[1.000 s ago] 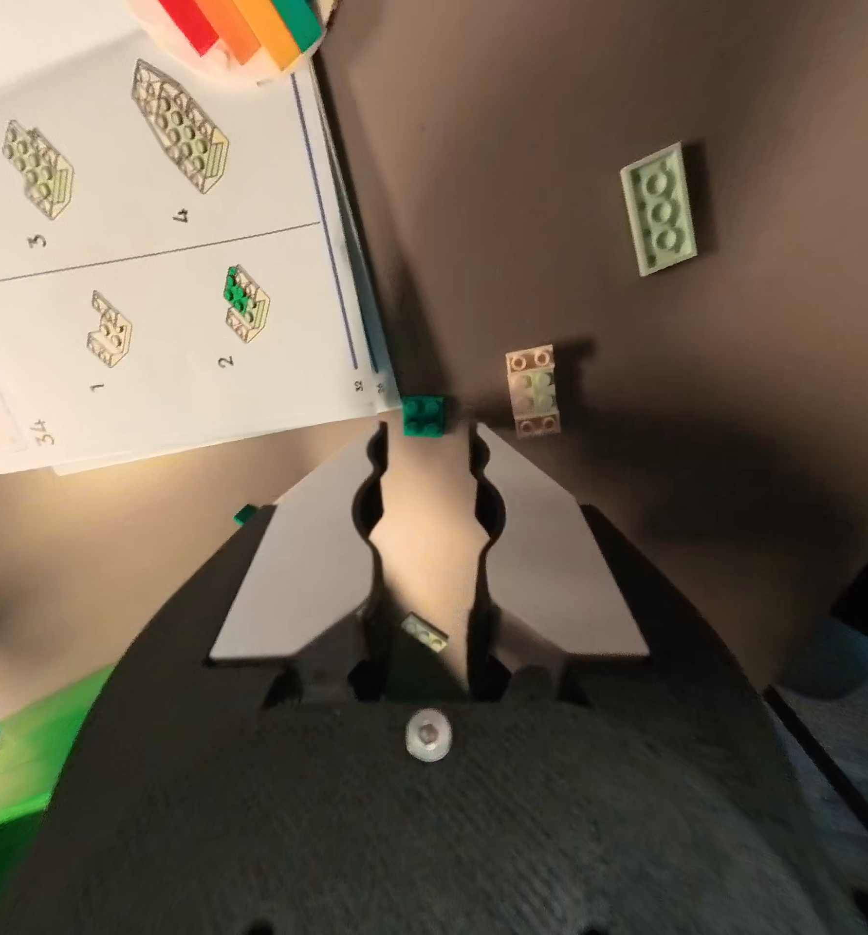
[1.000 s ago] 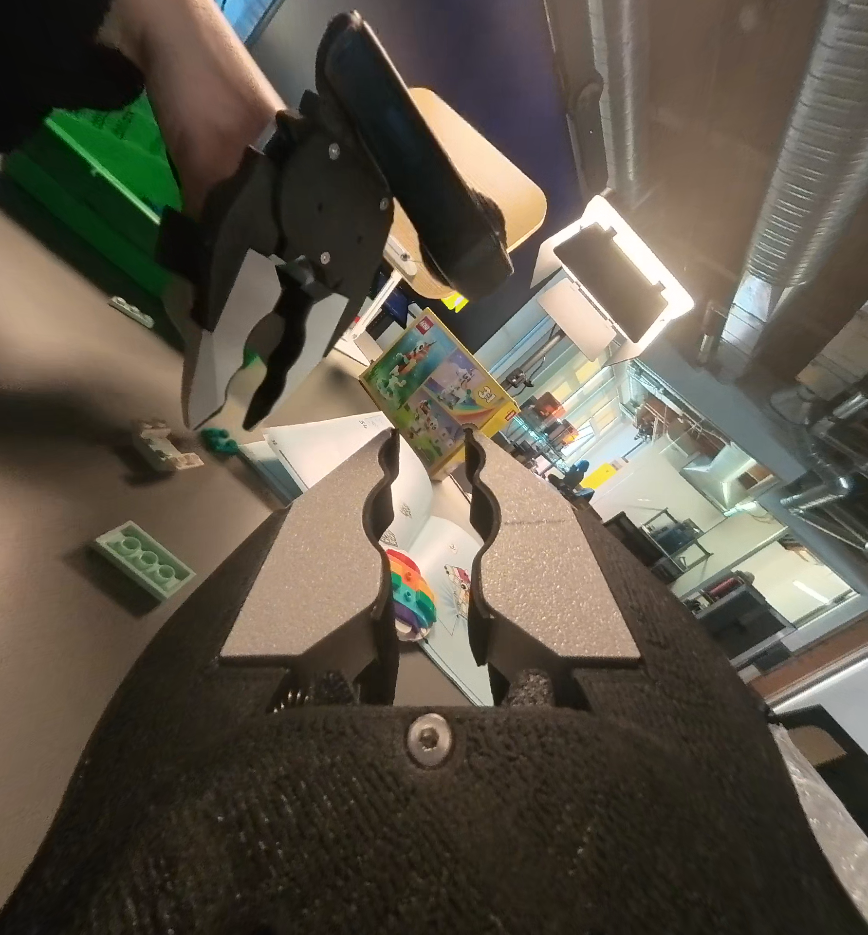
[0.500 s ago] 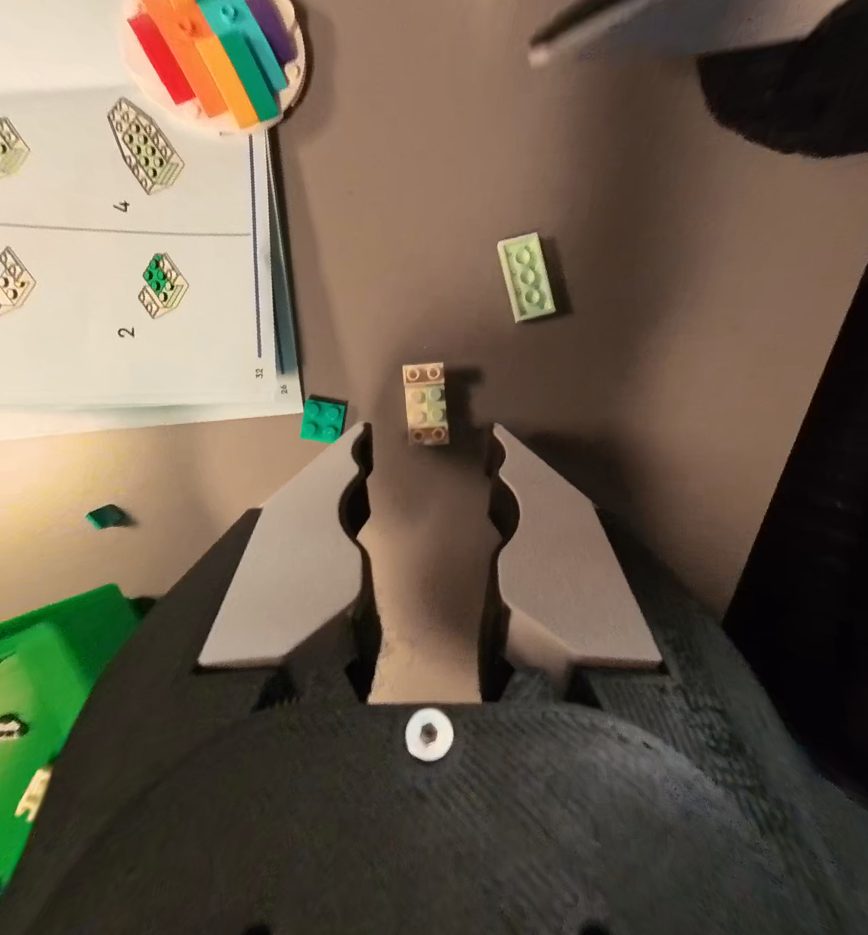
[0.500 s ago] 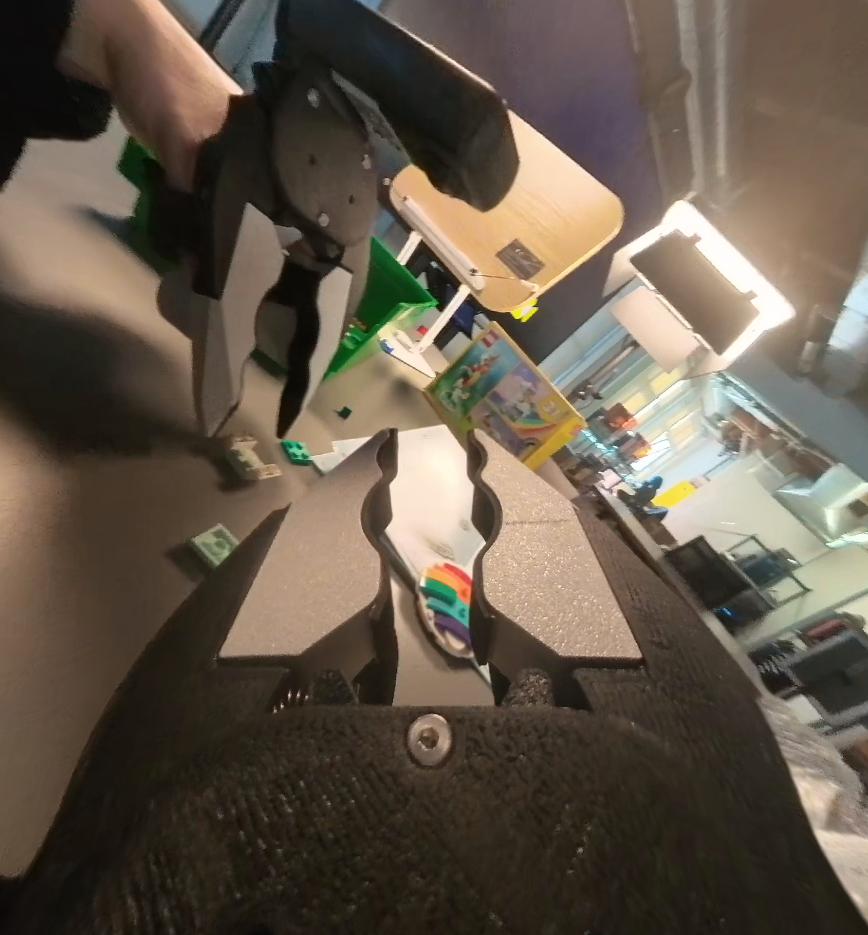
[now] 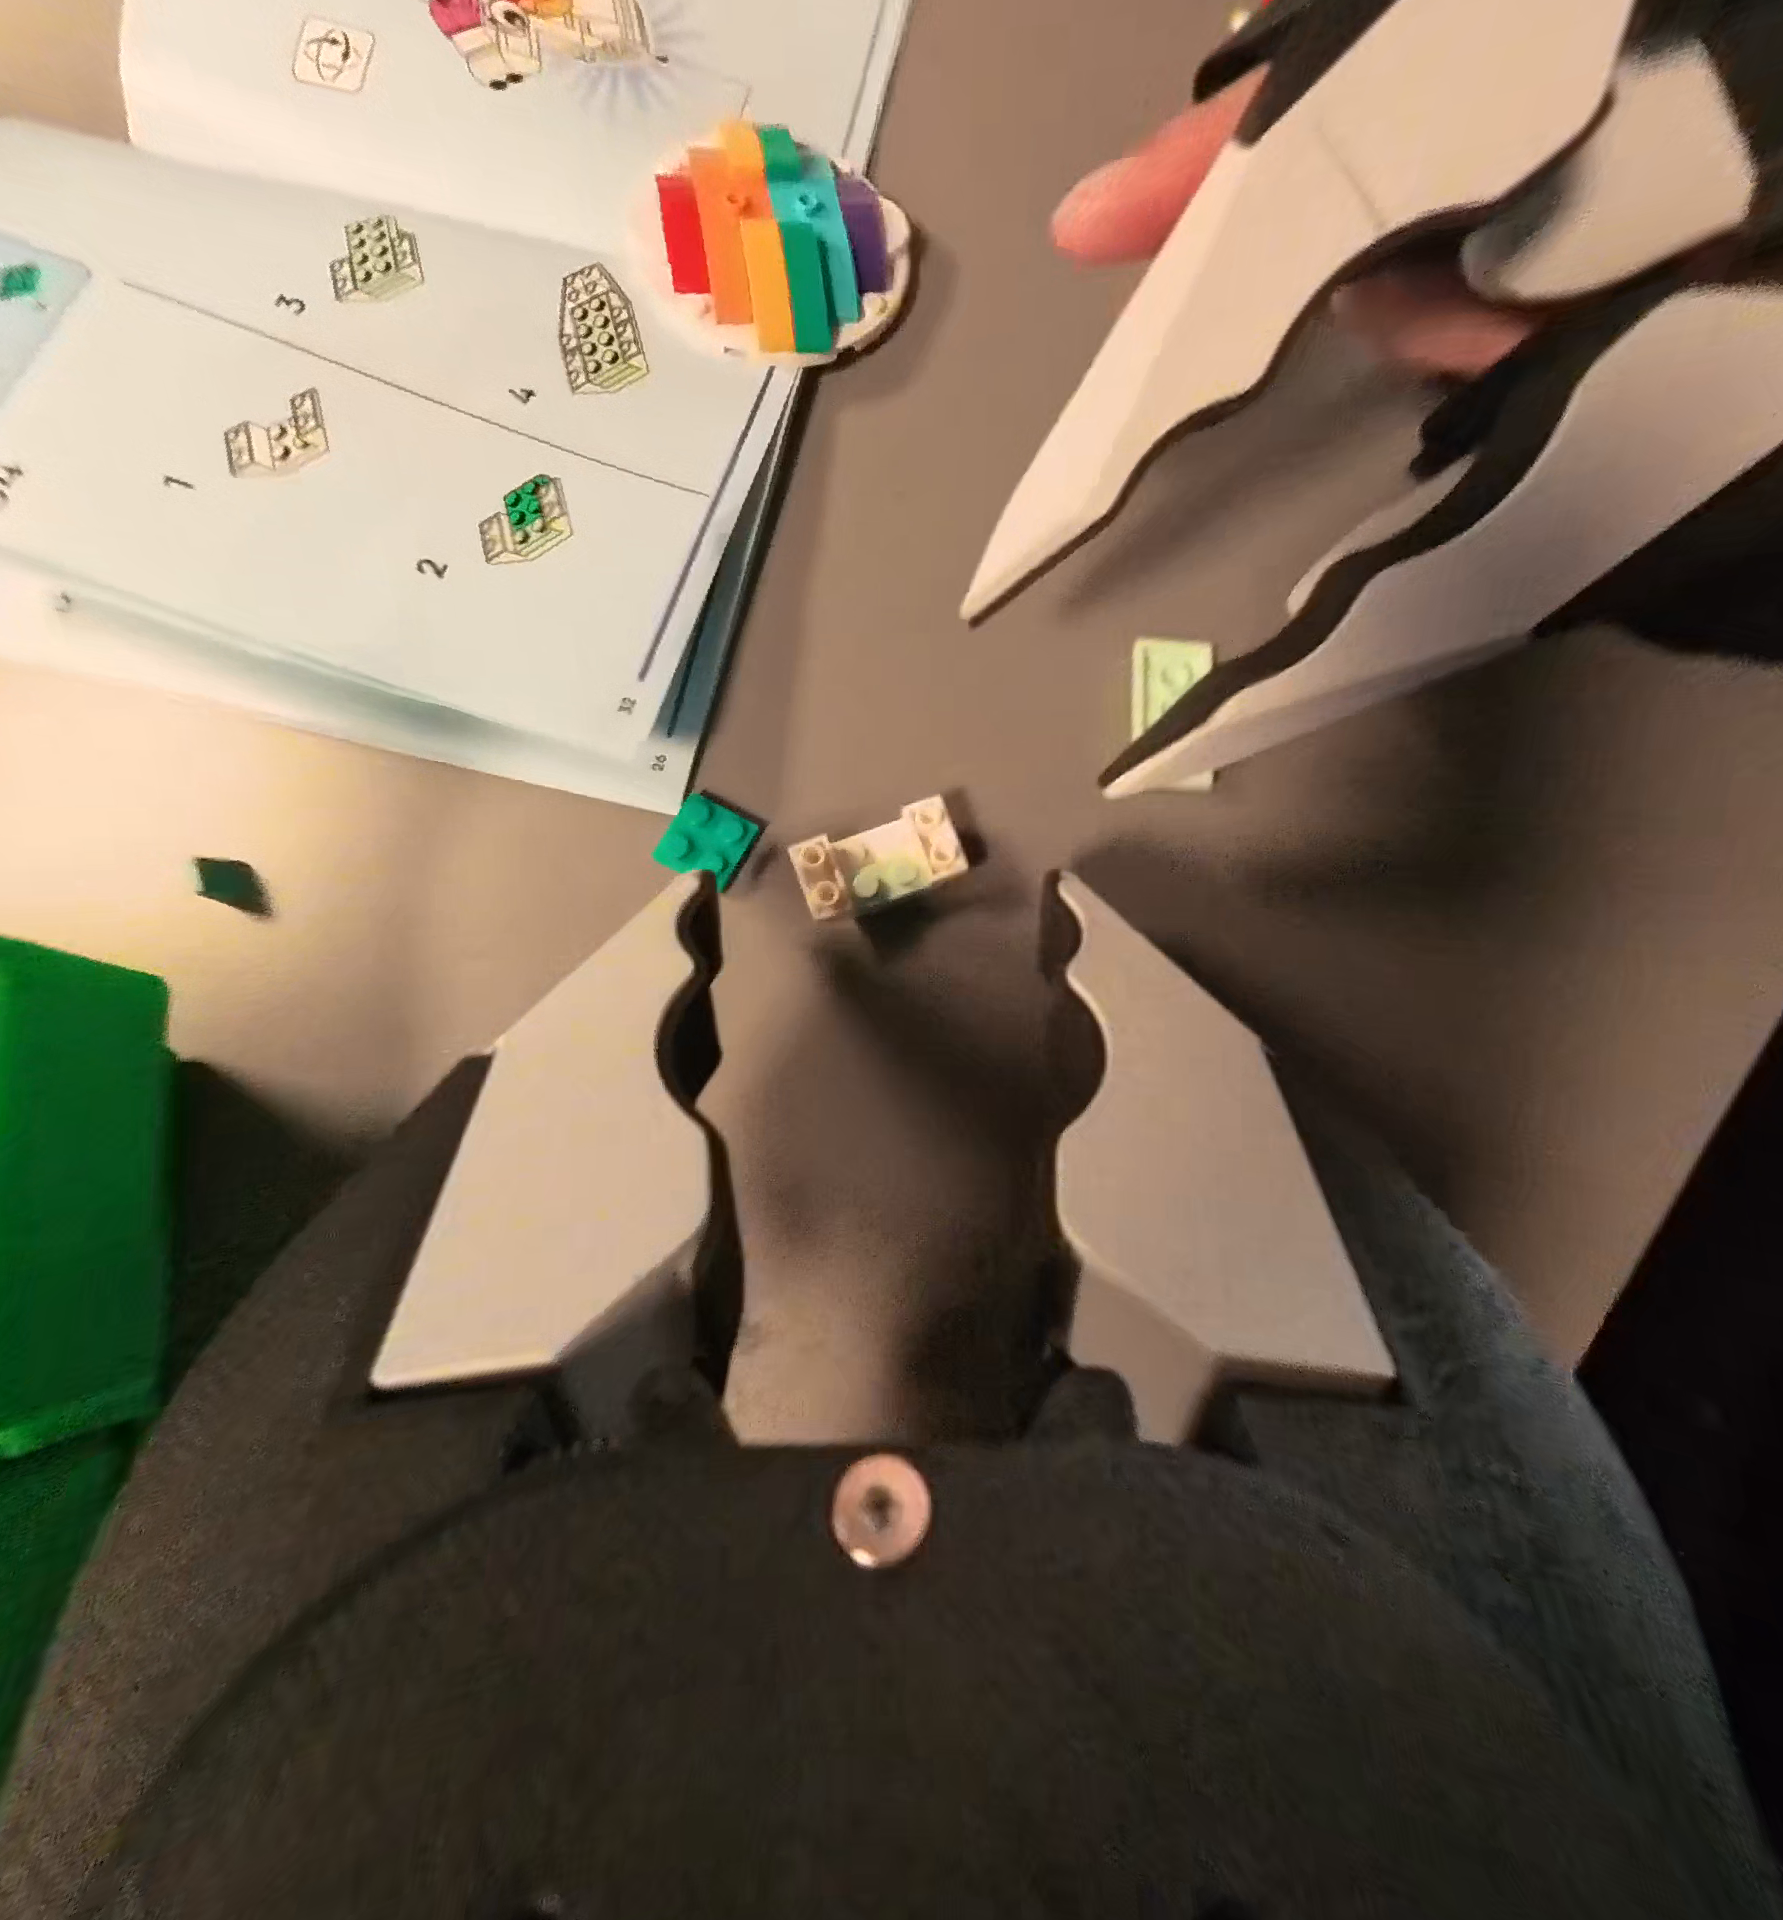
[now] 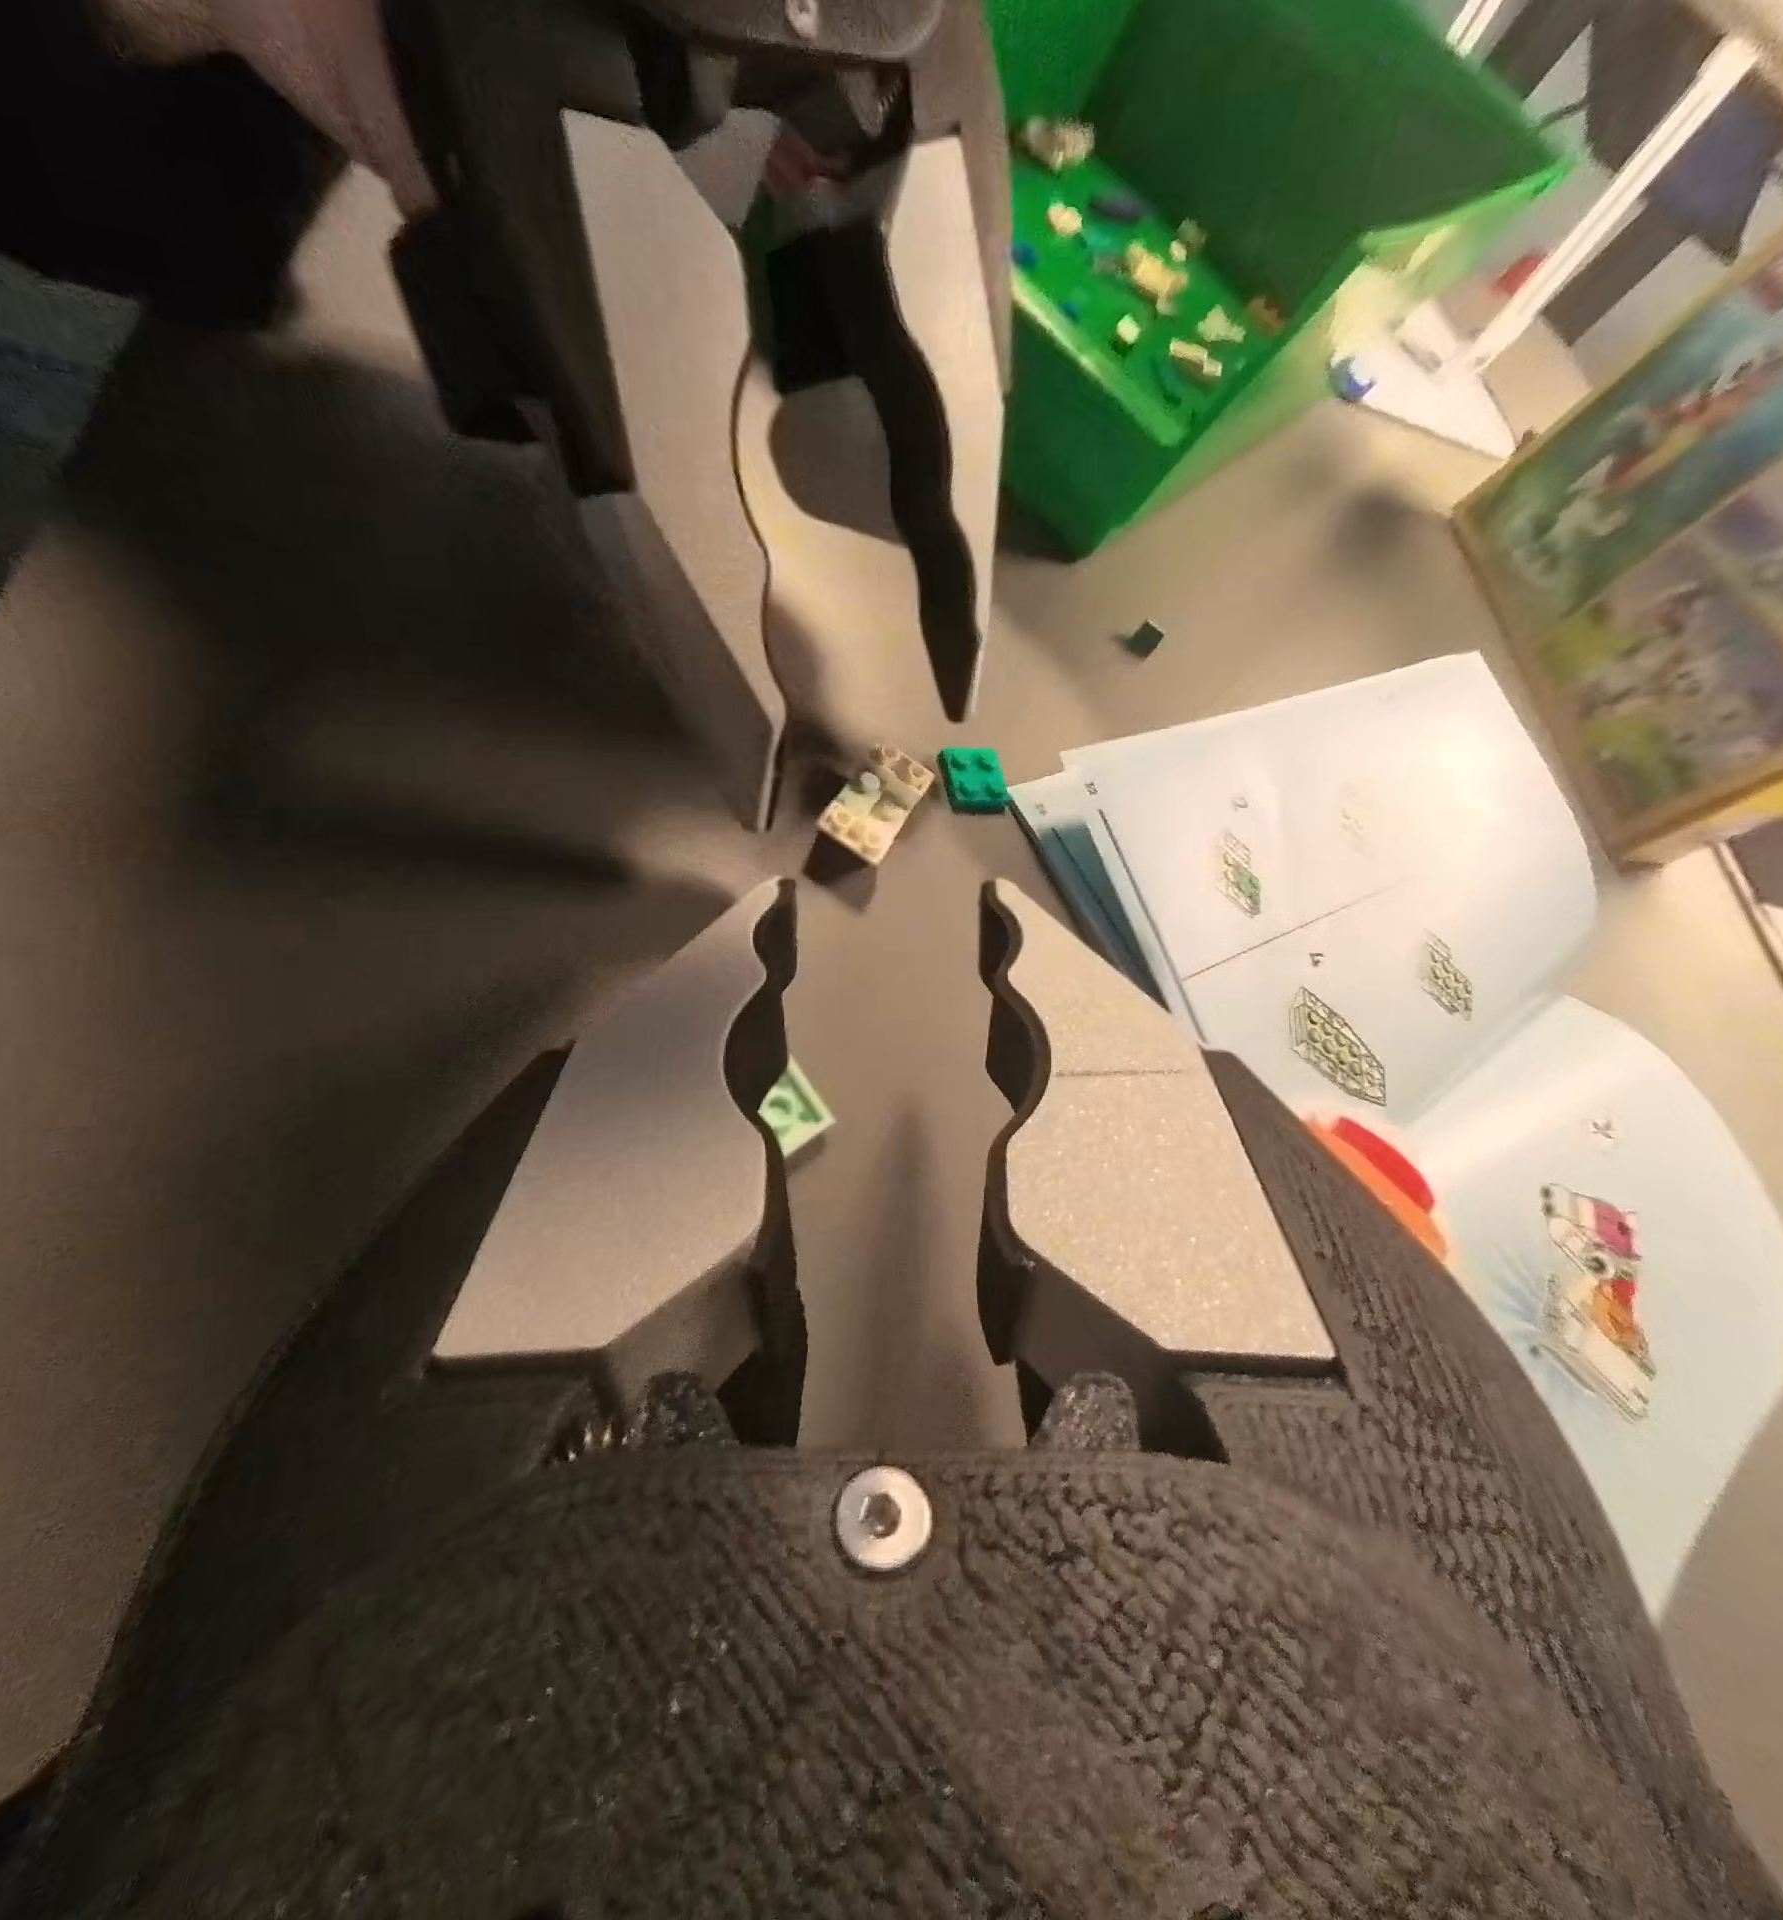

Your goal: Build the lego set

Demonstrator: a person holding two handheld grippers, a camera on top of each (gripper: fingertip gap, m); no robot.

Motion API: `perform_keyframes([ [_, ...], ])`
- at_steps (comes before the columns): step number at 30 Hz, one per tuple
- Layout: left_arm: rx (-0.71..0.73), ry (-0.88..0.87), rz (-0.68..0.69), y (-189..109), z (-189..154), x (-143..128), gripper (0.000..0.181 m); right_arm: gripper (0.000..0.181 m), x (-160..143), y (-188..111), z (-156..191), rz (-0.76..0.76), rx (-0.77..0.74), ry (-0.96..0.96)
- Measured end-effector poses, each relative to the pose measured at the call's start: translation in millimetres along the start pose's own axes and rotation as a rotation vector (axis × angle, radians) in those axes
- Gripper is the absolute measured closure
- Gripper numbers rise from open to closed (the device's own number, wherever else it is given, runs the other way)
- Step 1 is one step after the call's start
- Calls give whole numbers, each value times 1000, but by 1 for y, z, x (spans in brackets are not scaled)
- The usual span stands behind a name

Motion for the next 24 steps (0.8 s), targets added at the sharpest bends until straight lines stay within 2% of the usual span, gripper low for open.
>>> perform_keyframes([
  [1, 2, -37, -12, 2, -1, 1, 121, 148, 2, 1, -5, 25, -2, -8],
  [4, 16, -107, -61, 2, -6, 6, 121, 147, 6, 1, -17, 62, 34, 26],
  [8, 75, -110, 20, 12, -9, 3, 122, 149, 3, 6, -25, 100, 161, 115],
  [11, 50, -114, 3, 16, -11, 2, 124, 150, 1, 13, -27, 136, 197, 105],
  [14, 89, -71, 16, 16, -8, 1, 146, 151, 4, 17, -31, 139, 216, 99],
  [20, 33, 7, 27, 1, -3, -8, 146, 153, 9, 30, -38, 149, 223, 61],
  [24, -29, 126, 44, -13, -1, -18, 146, 154, 15, 45, -40, 147, 230, 3],
])
Point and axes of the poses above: each gripper's, where its closed fingertips meet, y out along the fingers, x out of its top, z = x × y across the jaws, the point moved 10 cm from there along -y, back along the fingers, and after that the axes turned 3 degrees about -z, right-handed, at the moved point
